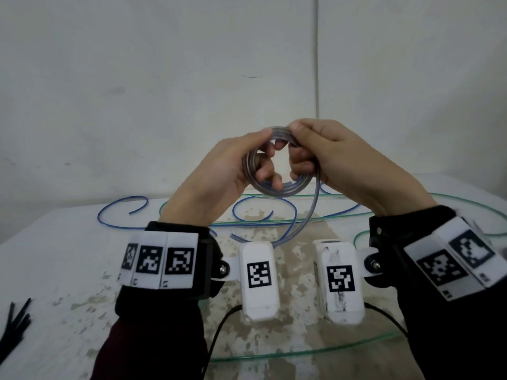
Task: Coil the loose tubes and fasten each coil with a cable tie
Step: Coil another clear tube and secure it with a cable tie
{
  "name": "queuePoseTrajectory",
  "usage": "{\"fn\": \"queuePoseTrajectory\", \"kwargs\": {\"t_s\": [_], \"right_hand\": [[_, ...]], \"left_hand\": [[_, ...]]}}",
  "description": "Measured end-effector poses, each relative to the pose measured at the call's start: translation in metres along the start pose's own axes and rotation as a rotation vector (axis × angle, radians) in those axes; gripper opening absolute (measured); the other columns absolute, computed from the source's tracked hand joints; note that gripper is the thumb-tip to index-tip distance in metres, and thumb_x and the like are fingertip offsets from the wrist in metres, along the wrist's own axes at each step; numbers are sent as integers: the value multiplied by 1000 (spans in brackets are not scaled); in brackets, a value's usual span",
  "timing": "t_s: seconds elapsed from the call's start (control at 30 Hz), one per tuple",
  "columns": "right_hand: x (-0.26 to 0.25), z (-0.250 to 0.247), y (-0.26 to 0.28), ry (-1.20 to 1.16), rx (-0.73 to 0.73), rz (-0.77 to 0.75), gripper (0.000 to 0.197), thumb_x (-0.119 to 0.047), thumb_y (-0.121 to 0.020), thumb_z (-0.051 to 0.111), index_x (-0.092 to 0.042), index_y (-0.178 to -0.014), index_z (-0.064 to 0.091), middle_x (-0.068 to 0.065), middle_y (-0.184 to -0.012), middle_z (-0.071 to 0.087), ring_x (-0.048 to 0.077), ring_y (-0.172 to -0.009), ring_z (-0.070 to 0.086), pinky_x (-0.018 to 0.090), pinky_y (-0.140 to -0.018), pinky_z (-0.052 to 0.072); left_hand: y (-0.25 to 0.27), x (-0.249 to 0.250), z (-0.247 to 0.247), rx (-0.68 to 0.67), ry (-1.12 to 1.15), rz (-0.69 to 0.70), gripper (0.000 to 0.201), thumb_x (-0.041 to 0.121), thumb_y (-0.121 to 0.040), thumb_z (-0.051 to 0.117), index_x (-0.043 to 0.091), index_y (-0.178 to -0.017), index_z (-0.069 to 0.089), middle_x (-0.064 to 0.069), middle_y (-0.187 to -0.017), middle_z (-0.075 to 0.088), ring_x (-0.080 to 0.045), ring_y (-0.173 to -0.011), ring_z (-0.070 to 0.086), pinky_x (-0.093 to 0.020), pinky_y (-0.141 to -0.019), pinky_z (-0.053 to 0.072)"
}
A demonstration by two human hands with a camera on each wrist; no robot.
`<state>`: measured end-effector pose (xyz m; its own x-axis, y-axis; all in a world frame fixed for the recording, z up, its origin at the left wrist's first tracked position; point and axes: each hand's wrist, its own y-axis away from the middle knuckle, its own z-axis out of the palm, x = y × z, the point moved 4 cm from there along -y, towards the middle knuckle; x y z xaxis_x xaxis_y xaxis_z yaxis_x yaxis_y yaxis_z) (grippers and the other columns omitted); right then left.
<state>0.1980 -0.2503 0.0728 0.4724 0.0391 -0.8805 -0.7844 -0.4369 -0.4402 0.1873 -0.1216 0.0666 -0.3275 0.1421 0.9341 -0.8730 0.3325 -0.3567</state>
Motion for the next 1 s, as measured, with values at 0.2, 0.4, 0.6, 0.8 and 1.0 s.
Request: {"fn": "queuePoseTrajectory", "kwargs": {"t_s": [0.2,0.4,0.6,0.8,1.0], "right_hand": [[3,7,-2,-17,35,17,21,-16,-103,34,-12,-85,43,-6,-56,43,10,-51,41,26,-62,46],[4,1,-2,-190,7,24,32,-16,-104,30,-10,-103,62,5,-85,69,18,-86,64,36,-87,54],[2,-5,-3,-384,21,-5,34,-15,-103,28,-6,-97,60,-2,-60,52,13,-66,58,22,-73,52],[-4,-4,3,-1,-67,-16,29,-15,-104,31,-7,-90,55,-5,-58,33,10,-53,38,21,-61,44],[0,1,0,-53,38,18,21,-21,-103,36,-10,-92,49,-4,-58,50,12,-54,49,30,-67,52]], "left_hand": [[7,3,-7,4,-142,11,34,22,-101,34,8,-71,43,9,-48,29,-11,-46,28,-16,-48,30],[0,11,-13,224,161,224,35,21,-103,32,11,-70,41,9,-53,34,-7,-50,20,-15,-46,26],[-1,11,-2,103,90,171,36,22,-103,25,11,-72,41,2,-50,36,-15,-50,45,-21,-56,41],[7,5,1,-57,-58,-12,26,23,-92,40,1,-82,50,-3,-55,42,-17,-46,51,-27,-58,47],[9,7,-3,13,-141,65,32,21,-100,36,8,-71,43,8,-51,25,-12,-50,24,-15,-49,29]]}}
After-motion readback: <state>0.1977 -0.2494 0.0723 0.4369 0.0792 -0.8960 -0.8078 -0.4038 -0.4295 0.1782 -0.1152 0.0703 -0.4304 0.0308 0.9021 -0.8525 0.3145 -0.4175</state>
